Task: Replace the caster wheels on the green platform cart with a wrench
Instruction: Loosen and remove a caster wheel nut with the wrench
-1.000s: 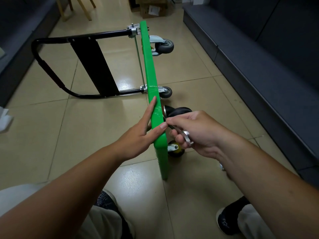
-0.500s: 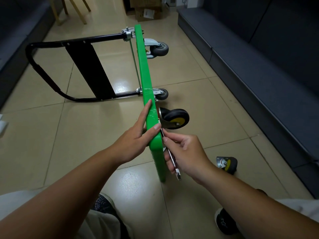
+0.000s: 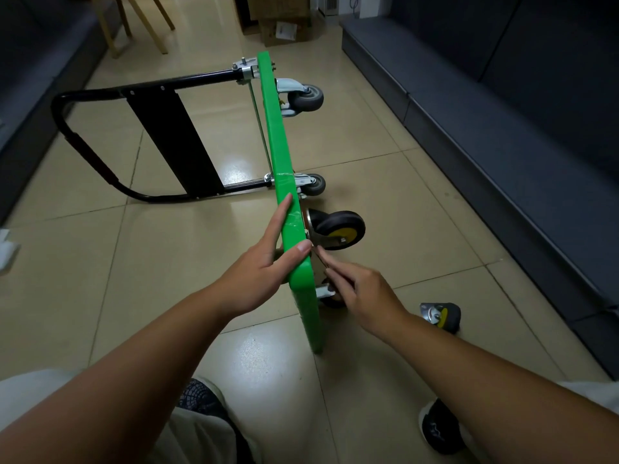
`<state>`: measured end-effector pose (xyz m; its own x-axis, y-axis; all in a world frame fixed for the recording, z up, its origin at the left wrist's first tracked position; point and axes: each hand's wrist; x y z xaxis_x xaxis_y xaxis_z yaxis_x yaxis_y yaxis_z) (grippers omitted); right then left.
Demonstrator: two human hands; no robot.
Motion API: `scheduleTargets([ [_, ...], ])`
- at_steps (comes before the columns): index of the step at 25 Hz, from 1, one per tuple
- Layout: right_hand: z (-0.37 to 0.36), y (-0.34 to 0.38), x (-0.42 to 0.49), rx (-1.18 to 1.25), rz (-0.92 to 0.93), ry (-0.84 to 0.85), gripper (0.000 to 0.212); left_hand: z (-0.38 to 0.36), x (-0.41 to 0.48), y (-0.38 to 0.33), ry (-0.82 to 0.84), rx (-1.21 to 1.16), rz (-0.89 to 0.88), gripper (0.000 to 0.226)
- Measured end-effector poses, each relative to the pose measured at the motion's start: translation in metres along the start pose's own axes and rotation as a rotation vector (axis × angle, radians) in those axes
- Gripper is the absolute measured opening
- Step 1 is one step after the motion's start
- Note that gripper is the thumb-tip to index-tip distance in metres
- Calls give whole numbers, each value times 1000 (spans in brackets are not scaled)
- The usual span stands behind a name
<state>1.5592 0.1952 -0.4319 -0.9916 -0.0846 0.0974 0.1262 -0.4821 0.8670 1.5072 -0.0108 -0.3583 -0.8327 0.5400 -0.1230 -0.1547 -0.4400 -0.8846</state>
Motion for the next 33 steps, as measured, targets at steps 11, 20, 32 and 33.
scheduleTargets([
  [11, 36, 92, -15, 619, -656, -78, 16, 1, 4, 5, -31, 46, -17, 80],
  [20, 38, 121, 17, 697, -728, 50, 18, 2, 5, 6, -23, 56, -28, 79],
  [32, 43, 121, 28, 633, -672, 216, 19, 3, 2, 3, 0, 178, -37, 79],
  [33, 39, 119, 26, 618, -652, 209, 20, 3, 1, 3, -4, 183, -41, 79],
])
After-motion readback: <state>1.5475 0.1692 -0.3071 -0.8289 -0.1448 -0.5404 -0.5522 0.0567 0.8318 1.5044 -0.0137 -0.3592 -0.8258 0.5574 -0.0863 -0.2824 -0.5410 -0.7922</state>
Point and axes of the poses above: each hand's wrist, its own x-axis towards the middle knuckle, its own z-axis out of the back of the hand, y = z × x, and after that the axes turned 7 degrees about x, right-handed
